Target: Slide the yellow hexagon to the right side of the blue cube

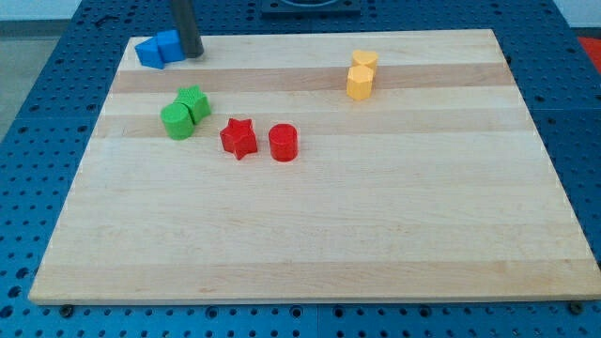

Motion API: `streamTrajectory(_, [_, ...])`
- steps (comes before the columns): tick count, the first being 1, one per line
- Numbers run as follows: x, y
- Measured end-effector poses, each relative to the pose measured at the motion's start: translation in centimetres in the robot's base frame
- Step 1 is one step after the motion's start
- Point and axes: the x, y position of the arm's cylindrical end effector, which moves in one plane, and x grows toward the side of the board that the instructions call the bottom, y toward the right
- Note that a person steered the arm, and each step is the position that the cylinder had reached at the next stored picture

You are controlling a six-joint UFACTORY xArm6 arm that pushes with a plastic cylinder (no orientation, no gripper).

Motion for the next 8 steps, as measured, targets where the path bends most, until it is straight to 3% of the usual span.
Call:
streamTrajectory(2, [2.4,1.0])
streamTrajectory(3, [2.4,6.8])
streamTrajectory(6, [0.6,33.2])
streamTrajectory(7, [2.5,36.8])
streamTrajectory(8, [3.6,35.0])
